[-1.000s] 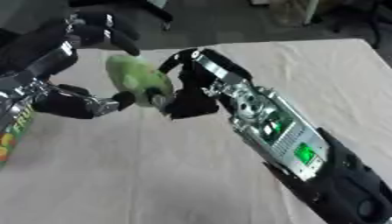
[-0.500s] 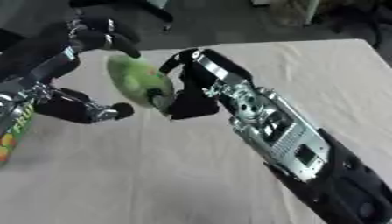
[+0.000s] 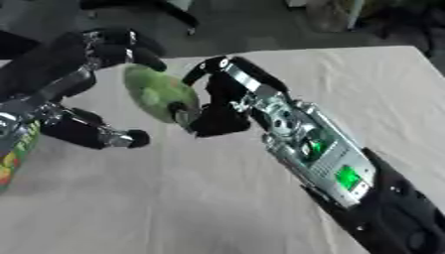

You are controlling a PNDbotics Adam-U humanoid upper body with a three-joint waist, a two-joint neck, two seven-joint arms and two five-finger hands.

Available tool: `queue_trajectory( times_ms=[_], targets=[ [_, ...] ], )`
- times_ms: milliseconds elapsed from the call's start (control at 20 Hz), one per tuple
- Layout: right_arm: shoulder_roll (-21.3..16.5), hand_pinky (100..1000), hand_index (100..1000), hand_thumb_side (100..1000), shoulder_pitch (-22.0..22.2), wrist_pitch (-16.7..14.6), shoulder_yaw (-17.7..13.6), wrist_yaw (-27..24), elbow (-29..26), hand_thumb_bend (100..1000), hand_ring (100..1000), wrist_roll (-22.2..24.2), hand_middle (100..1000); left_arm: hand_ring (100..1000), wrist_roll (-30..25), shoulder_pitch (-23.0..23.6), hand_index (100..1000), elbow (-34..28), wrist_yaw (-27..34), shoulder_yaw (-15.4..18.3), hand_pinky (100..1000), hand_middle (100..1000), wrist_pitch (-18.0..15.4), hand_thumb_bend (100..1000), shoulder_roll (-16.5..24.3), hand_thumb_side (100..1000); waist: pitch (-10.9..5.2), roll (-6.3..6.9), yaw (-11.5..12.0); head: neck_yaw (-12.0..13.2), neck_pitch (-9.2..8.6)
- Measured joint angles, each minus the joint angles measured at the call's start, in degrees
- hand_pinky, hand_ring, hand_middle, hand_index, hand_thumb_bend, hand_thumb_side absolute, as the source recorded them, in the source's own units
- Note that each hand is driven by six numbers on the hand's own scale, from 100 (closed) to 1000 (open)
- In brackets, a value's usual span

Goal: Pick up the objects with one hand, pass them to the other hand, and then place them into the box on the other side of the table.

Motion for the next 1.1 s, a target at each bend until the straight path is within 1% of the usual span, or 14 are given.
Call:
queue_trajectory(
  times_ms=[300,500,550,600,800,1100],
  targets=[
    [0.0,384,228,100,-0.1,-0.3,0.0,0.3,0.0,249,236,0.7,100,831,1.2,0.0,786,1.3,-3.5,0.0,761,758,0.3,684,-0.2,100,0.00,0.00,0.0,0.0,-0.03],
    [0.0,382,228,100,-0.1,-0.5,0.0,0.6,0.0,253,234,1.0,100,827,2.2,0.0,774,2.5,-4.0,0.0,753,747,0.4,693,-0.6,100,0.00,0.00,-0.1,0.0,-0.03],
    [0.0,382,227,100,-0.1,-0.5,0.0,0.7,0.0,195,234,1.1,100,827,2.5,0.0,773,2.9,-4.0,0.0,752,747,0.4,697,-0.6,100,0.00,0.00,-0.1,0.0,-0.03],
    [0.0,381,227,100,-0.2,-0.4,0.0,0.9,0.0,165,234,1.1,100,827,2.7,0.0,772,3.4,-4.0,0.0,751,751,0.3,701,-0.6,100,0.00,0.00,-0.1,0.0,-0.03],
    [0.0,379,224,100,-0.2,-0.4,0.0,1.4,0.0,138,232,1.1,100,826,3.6,0.0,774,5.1,-3.8,0.0,746,756,-0.3,700,-1.2,100,0.00,0.00,-0.2,0.1,-0.03],
    [0.0,376,222,100,-0.2,-0.3,0.0,1.5,0.0,130,230,1.2,100,820,5.4,0.0,775,6.5,-4.1,0.0,744,753,-1.6,693,-1.9,100,0.00,-0.01,-0.2,0.1,-0.25]
  ],
)
